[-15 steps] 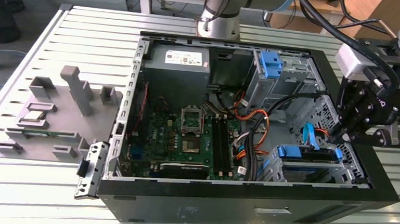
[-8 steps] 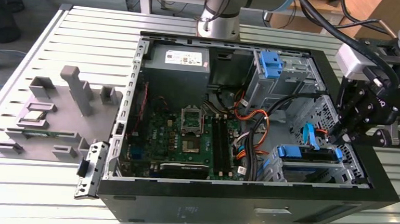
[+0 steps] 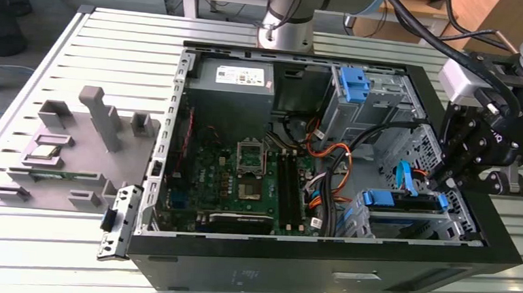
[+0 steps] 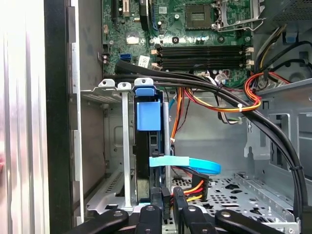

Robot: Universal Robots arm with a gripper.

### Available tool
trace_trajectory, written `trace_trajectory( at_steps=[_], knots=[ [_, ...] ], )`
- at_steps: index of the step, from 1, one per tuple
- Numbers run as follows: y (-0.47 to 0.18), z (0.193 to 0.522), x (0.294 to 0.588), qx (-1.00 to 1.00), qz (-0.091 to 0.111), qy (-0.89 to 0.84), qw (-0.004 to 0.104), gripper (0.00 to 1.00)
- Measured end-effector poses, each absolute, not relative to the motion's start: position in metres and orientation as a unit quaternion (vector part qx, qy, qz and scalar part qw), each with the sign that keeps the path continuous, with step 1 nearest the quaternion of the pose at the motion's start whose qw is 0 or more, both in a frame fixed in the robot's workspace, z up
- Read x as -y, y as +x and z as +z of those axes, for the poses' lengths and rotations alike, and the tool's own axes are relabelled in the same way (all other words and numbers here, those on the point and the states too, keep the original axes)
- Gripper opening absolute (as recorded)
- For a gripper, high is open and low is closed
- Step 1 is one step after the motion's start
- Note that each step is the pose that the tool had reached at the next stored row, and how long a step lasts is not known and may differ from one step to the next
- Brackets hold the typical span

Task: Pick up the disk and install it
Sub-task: 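Insert the second disk wire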

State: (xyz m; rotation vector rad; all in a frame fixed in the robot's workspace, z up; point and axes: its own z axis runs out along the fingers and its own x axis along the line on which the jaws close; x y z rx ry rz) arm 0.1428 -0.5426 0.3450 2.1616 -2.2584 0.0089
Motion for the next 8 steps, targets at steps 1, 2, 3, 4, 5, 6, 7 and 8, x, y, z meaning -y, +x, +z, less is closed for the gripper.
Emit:
trace_trajectory(
  at_steps=[1,2,3,4,5,6,7,8],
  knots=[
    [0.1428,0.345,0.5426,0.722,0.003,0.691,0.008,0.24],
    [0.1429,0.345,0.5426,0.722,0.003,0.691,0.008,0.24],
    [0.1429,0.345,0.5426,0.722,0.003,0.691,0.008,0.24],
    [0.1429,0.345,0.5426,0.722,0.003,0.691,0.008,0.24],
    [0.1429,0.3449,0.5426,0.722,0.003,0.691,0.008,0.24],
    [0.1429,0.3449,0.5426,0.722,0.003,0.691,0.008,0.24],
    [0.1429,0.3449,0.5426,0.722,0.003,0.691,0.008,0.24],
    [0.1429,0.3449,0.5426,0.722,0.003,0.691,0.008,0.24]
  ],
)
